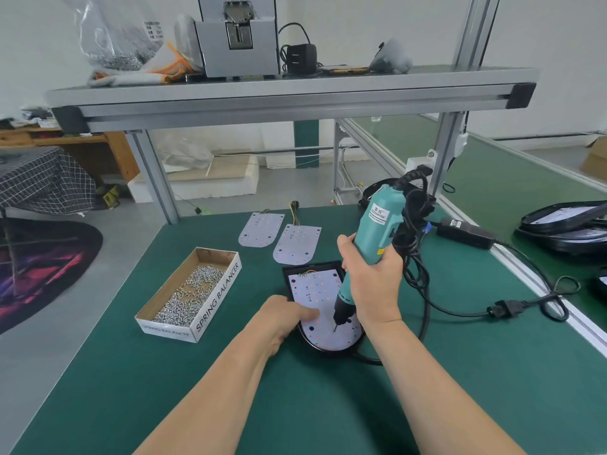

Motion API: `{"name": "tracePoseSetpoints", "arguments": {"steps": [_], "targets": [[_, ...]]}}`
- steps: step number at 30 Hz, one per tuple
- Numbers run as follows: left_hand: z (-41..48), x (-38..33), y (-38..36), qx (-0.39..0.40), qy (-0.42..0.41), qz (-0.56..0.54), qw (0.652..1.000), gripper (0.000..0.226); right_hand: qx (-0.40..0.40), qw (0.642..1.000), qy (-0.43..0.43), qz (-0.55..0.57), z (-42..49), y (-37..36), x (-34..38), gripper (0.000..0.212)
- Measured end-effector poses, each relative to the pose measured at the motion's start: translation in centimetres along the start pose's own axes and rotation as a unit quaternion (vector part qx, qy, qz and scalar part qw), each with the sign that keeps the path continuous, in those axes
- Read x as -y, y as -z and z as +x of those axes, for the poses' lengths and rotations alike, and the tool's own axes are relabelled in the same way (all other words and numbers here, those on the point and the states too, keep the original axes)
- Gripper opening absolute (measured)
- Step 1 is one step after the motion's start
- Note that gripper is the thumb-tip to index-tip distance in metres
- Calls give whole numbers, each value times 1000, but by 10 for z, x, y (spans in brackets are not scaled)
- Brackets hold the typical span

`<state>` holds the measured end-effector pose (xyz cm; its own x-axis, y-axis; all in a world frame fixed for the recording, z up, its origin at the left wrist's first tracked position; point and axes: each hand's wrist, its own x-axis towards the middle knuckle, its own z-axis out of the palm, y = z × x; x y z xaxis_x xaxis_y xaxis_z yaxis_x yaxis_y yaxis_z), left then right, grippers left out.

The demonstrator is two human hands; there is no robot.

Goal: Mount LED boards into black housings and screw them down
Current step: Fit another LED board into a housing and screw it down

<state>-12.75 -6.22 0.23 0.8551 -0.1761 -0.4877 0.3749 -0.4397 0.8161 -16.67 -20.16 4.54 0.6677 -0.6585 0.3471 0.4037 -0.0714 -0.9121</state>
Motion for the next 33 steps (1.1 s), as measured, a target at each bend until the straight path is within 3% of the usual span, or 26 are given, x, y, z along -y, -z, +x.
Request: {"name": "tracePoseSetpoints", "arguments": {"steps": [8, 11, 13, 15, 17, 19, 24, 27, 29, 33], "targets": [[-4, -1, 6, 17, 10, 33, 999, 45, 62, 996, 60, 35, 4, -4, 37, 18], [-9, 0, 15, -23, 9, 33, 999, 49, 34, 995, 72, 64, 10, -8, 50, 19], [-11, 1, 29, -30, 35, -138, 989, 38, 3, 994, 55, 94, 13, -6, 52, 16], [-17, 1, 48, 12, 50, -363, 930, 9, -28, 992, 33, 119, 15, -3, 51, 16], [-28, 4, 62, 75, 39, -494, 865, 24, -52, 989, 13, 140, 16, 0, 49, 16], [-34, 8, 65, 126, 6, -521, 844, 34, -68, 987, -1, 148, 16, 2, 47, 16], [-46, -1, 53, 160, -6, -480, 863, 21, -84, 984, -18, 154, 12, -2, 47, 14], [-47, -7, 44, 108, 4, -359, 927, 21, -96, 980, -26, 171, 13, -3, 52, 14], [-44, -8, 36, 74, -4, -301, 951, 26, -105, 977, -32, 183, 13, -5, 56, 14], [-40, -8, 27, 61, 20, -336, 940, 33, -114, 974, -42, 189, 14, -10, 60, 16]]}}
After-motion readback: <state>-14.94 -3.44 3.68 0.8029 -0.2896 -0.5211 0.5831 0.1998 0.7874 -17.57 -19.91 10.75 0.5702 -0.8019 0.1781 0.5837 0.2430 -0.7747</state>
